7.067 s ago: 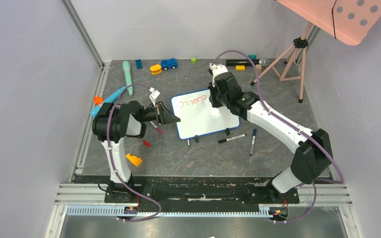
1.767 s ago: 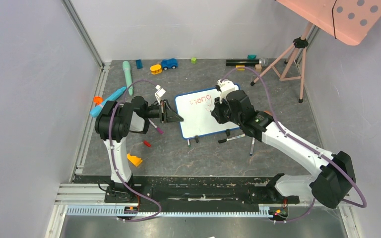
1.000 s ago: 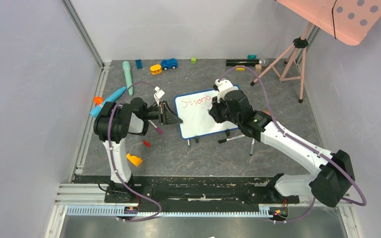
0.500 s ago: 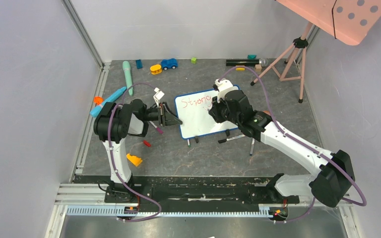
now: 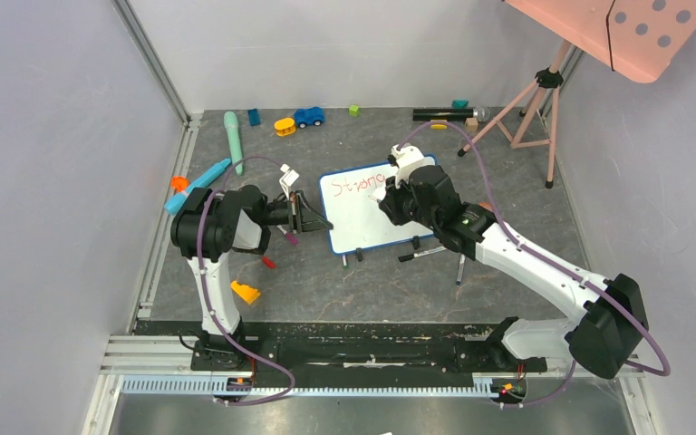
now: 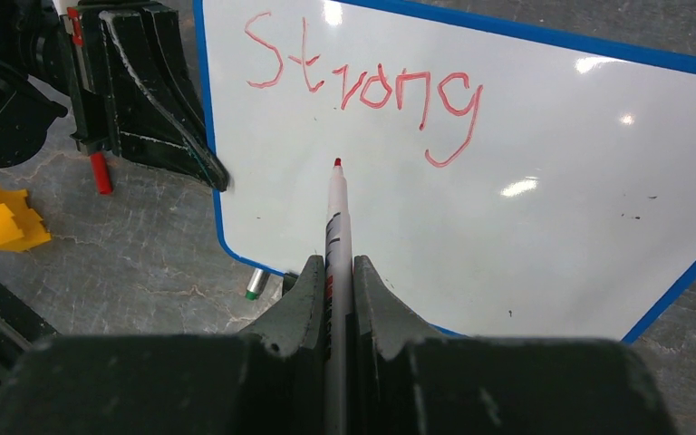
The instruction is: Write a sentence on the whiteboard
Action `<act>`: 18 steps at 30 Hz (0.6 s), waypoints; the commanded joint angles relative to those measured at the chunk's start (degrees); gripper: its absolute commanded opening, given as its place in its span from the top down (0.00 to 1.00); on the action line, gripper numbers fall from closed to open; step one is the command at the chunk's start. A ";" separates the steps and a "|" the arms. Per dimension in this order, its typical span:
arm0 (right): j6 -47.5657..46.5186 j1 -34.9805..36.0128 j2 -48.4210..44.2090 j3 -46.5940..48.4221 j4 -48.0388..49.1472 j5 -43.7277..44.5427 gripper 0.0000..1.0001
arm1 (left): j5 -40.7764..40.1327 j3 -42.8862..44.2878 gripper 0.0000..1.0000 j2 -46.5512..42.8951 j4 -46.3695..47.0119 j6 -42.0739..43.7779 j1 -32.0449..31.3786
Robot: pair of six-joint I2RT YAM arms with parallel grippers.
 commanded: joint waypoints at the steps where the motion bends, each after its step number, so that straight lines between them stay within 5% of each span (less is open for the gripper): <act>1: 0.59 0.59 -0.37 0.75 2.42 1.90 1.00 | 0.98 1.04 0.98 -0.50 3.31 0.42 0.17; 18: 1.49 3.39 0.88 0.79 2.25 5.03 1.00 | 1.67 1.38 0.98 0.14 5.01 -1.14 0.16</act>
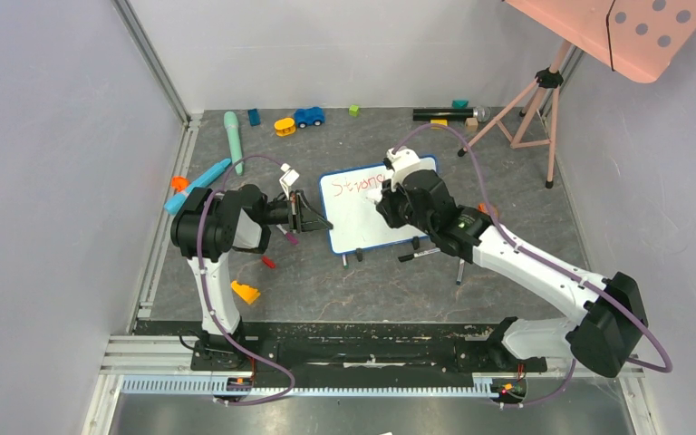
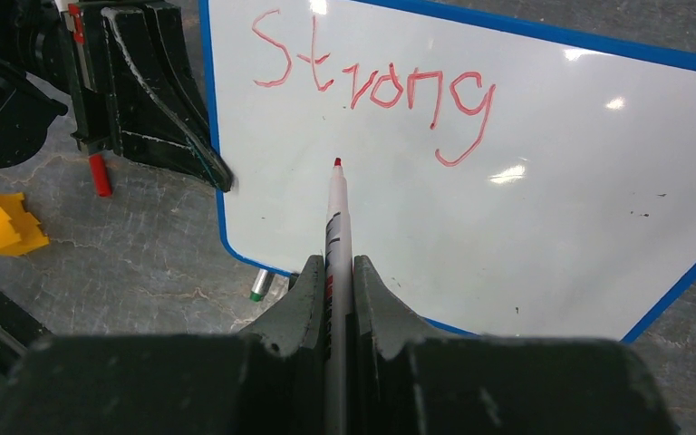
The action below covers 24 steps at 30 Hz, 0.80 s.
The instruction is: Write a sentence on the whiteboard
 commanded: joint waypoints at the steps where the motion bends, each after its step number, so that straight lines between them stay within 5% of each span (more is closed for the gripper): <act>1: 0.49 1.04 1.05 0.89 2.13 1.43 1.00 | 0.60 0.96 0.98 0.26 4.64 -1.29 0.15; 24: -0.07 3.05 9.46 6.00 4.16 2.34 1.00 | 0.87 1.20 0.98 1.19 6.32 -2.36 0.12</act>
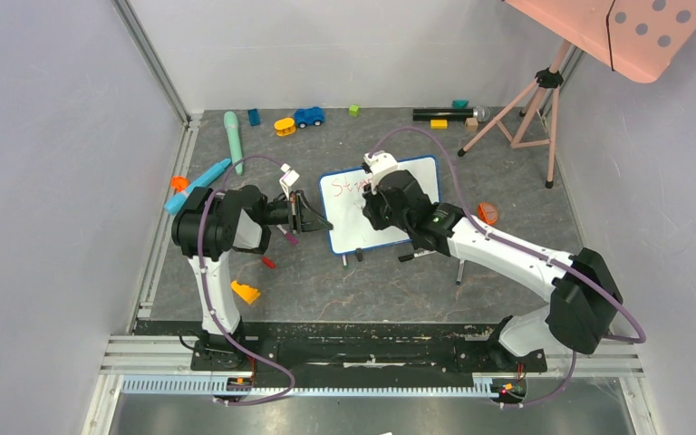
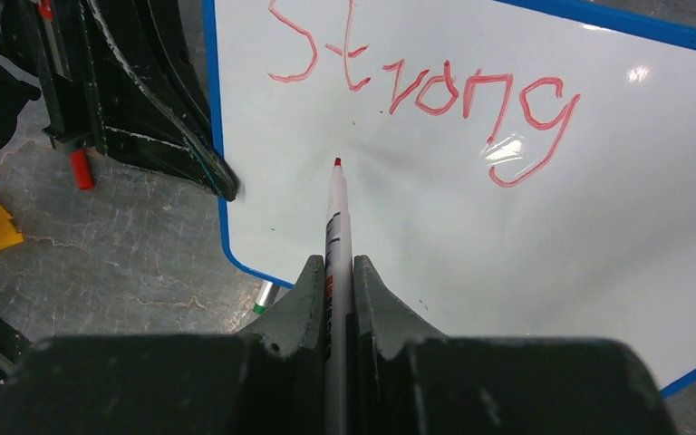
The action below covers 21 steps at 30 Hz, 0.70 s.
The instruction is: Write a sentence on the whiteboard
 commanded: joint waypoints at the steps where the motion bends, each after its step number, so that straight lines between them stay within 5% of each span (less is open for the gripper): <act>1: -0.07 0.28 0.59 3.00 2.47 0.82 1.00 | 0.73 1.13 0.98 0.55 4.85 -1.80 0.12; 21: -0.66 0.37 3.04 4.40 3.18 -0.48 1.00 | 0.82 1.38 0.98 1.08 4.85 -1.98 0.08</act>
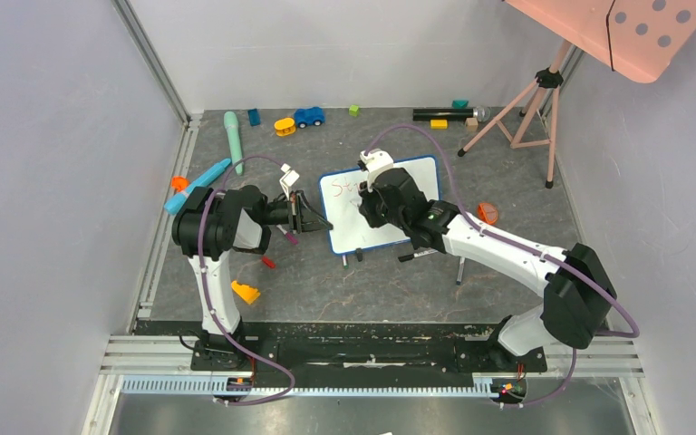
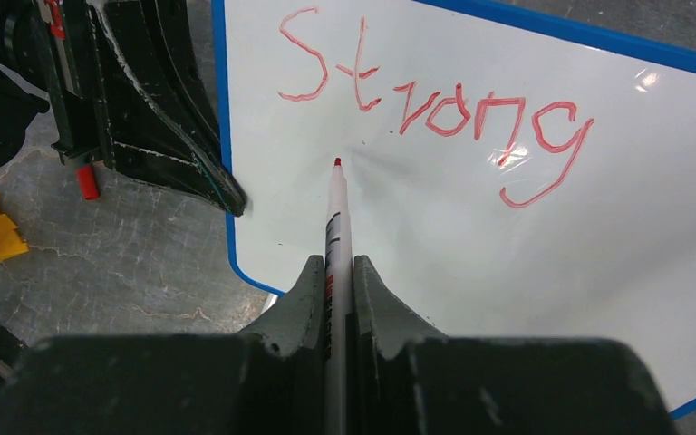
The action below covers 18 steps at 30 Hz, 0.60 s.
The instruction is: Write a sentence on the whiteboard
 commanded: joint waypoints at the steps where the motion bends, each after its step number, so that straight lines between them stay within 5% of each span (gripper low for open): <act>1: -0.60 0.17 0.87 2.86 2.23 -0.37 1.00 | 0.80 1.31 0.98 0.71 4.74 -1.93 0.13; 18: -0.62 0.17 1.03 2.53 2.15 -0.66 1.00 | 1.01 1.34 0.98 0.75 4.74 -1.85 0.06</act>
